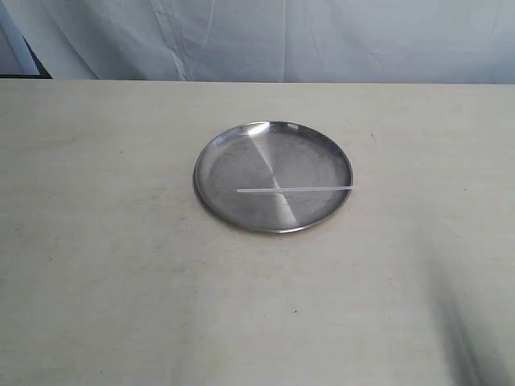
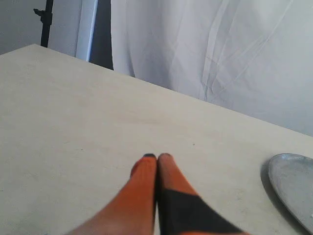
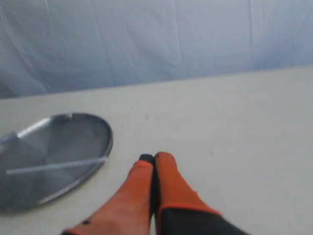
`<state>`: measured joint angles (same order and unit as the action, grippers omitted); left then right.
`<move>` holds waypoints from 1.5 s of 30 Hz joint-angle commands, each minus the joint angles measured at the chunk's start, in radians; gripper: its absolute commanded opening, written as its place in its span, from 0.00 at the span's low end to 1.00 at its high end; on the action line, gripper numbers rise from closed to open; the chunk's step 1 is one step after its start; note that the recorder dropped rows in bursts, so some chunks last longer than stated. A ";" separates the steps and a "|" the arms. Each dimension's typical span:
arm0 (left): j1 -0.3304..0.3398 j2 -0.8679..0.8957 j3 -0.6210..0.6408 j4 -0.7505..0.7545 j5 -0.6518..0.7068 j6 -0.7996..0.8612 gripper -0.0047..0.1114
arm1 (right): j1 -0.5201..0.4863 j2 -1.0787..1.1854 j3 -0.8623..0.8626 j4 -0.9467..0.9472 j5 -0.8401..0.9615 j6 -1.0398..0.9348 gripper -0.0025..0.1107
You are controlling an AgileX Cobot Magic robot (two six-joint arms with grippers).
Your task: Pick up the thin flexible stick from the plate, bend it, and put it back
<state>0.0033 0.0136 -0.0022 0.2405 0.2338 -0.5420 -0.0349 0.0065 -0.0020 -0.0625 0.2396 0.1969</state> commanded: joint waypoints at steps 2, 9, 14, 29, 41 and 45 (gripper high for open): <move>-0.002 -0.008 0.002 0.007 0.002 0.003 0.04 | -0.005 -0.007 0.002 0.073 -0.350 -0.002 0.03; -0.002 -0.008 0.002 0.007 0.002 0.003 0.04 | -0.005 -0.007 0.002 0.254 -0.732 0.136 0.03; -0.002 -0.008 0.002 0.007 0.002 0.003 0.04 | -0.005 -0.007 0.002 0.405 -0.794 0.274 0.03; -0.002 -0.008 0.002 0.007 0.002 0.003 0.04 | -0.005 0.478 -0.535 0.160 -0.296 -0.216 0.01; -0.002 -0.008 0.002 0.007 0.000 0.003 0.04 | 0.124 1.582 -1.452 0.179 0.731 -0.756 0.01; -0.002 -0.008 0.002 0.007 0.000 0.003 0.04 | 0.204 1.773 -1.591 0.063 0.815 -0.803 0.02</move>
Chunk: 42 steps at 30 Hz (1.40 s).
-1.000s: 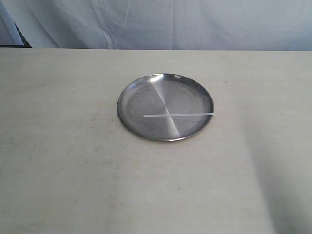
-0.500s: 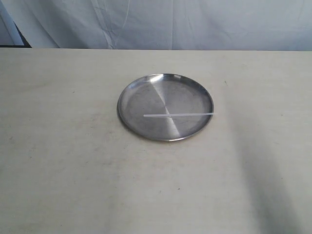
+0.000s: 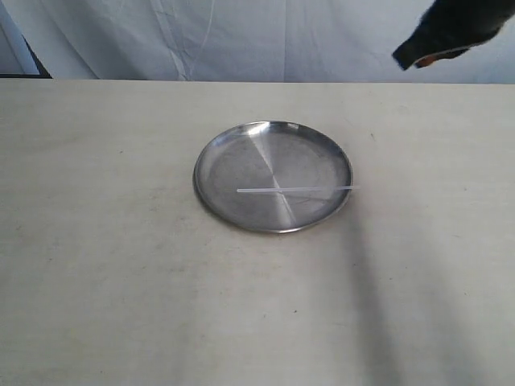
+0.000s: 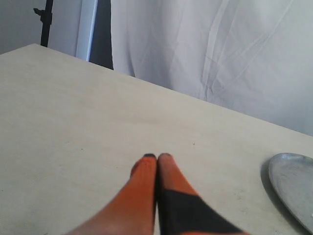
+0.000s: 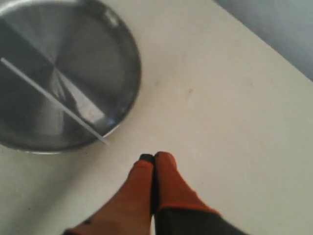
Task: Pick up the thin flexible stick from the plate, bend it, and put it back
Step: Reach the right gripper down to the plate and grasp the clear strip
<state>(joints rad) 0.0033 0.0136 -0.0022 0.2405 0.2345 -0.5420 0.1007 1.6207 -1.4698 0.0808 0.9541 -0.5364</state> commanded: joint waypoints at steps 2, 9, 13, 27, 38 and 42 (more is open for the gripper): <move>-0.002 -0.008 0.002 0.007 -0.001 0.003 0.04 | 0.093 0.244 -0.162 -0.068 0.128 -0.070 0.10; -0.002 -0.008 0.002 0.007 -0.001 0.003 0.04 | 0.111 0.358 -0.162 -0.029 0.084 -0.101 0.56; -0.002 -0.008 0.002 0.007 -0.001 0.003 0.04 | 0.111 0.415 -0.162 0.035 0.063 -0.101 0.52; -0.002 -0.008 0.002 0.007 -0.001 0.003 0.04 | 0.213 0.569 -0.160 -0.170 0.082 -0.090 0.51; -0.002 -0.008 0.002 0.007 -0.001 0.003 0.04 | 0.213 0.624 -0.160 -0.166 0.034 -0.090 0.51; -0.002 -0.008 0.002 0.007 -0.001 0.003 0.04 | 0.213 0.640 -0.160 -0.155 0.050 -0.088 0.41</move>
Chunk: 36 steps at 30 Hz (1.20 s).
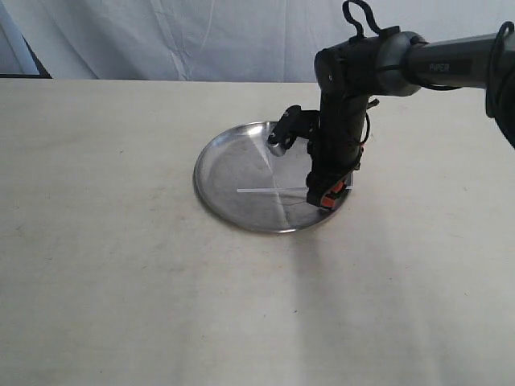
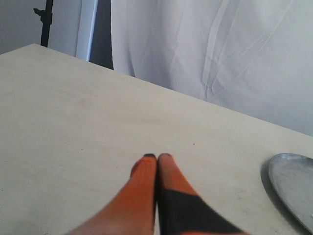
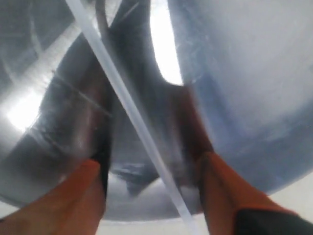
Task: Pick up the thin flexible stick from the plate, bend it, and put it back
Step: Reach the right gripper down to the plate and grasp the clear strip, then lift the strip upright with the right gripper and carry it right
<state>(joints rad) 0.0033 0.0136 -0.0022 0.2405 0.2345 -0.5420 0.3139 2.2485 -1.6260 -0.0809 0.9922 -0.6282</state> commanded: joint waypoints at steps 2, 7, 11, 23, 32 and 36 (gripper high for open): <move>-0.002 -0.008 0.002 0.007 -0.001 0.003 0.04 | 0.000 0.012 -0.004 0.012 0.014 0.004 0.24; -0.002 -0.008 0.002 0.007 -0.001 0.003 0.04 | 0.000 0.009 -0.005 0.028 0.019 0.013 0.02; -0.002 -0.008 0.002 0.007 -0.001 0.003 0.04 | 0.000 -0.022 -0.005 0.057 0.014 0.032 0.02; -0.002 -0.008 0.002 0.007 -0.001 0.003 0.04 | 0.000 -0.255 -0.004 0.094 0.068 0.283 0.01; -0.002 -0.008 0.002 0.007 -0.001 0.003 0.04 | 0.000 -0.460 0.132 0.275 0.060 0.281 0.01; -0.002 -0.008 0.002 0.007 -0.003 0.003 0.04 | 0.000 -0.573 0.275 0.300 0.045 0.280 0.01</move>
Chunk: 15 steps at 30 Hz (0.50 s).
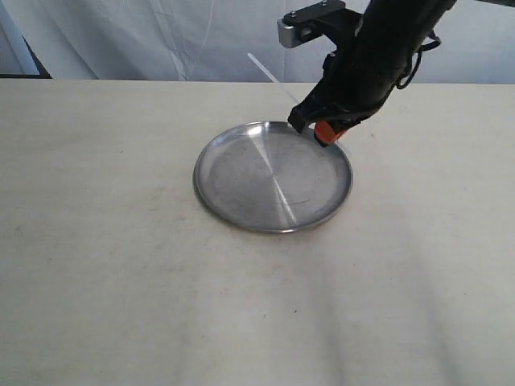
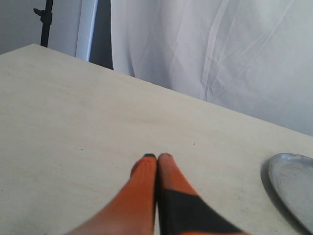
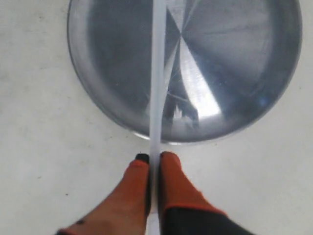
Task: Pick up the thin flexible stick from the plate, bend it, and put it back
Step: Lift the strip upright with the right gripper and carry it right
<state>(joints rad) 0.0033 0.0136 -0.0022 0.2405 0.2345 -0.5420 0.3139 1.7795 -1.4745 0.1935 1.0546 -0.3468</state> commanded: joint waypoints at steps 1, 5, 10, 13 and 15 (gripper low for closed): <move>-0.002 -0.008 0.002 0.007 -0.003 0.003 0.04 | 0.000 -0.141 0.168 0.041 -0.034 -0.001 0.01; -0.002 -0.008 0.002 0.127 -0.121 -0.003 0.04 | 0.000 -0.294 0.348 0.162 -0.127 -0.060 0.01; -0.003 -0.008 0.002 -0.136 -0.490 -0.164 0.04 | 0.000 -0.490 0.584 0.323 -0.239 -0.126 0.01; -0.006 -0.005 0.002 -0.137 -0.547 -0.324 0.04 | 0.000 -0.589 0.686 0.402 -0.258 -0.152 0.01; -0.008 0.008 0.002 0.016 -0.500 -0.436 0.04 | 0.000 -0.656 0.744 0.463 -0.258 -0.179 0.01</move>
<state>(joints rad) 0.0013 0.0122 -0.0022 0.1452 -0.2689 -0.8361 0.3139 1.2083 -0.8063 0.5704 0.8157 -0.4829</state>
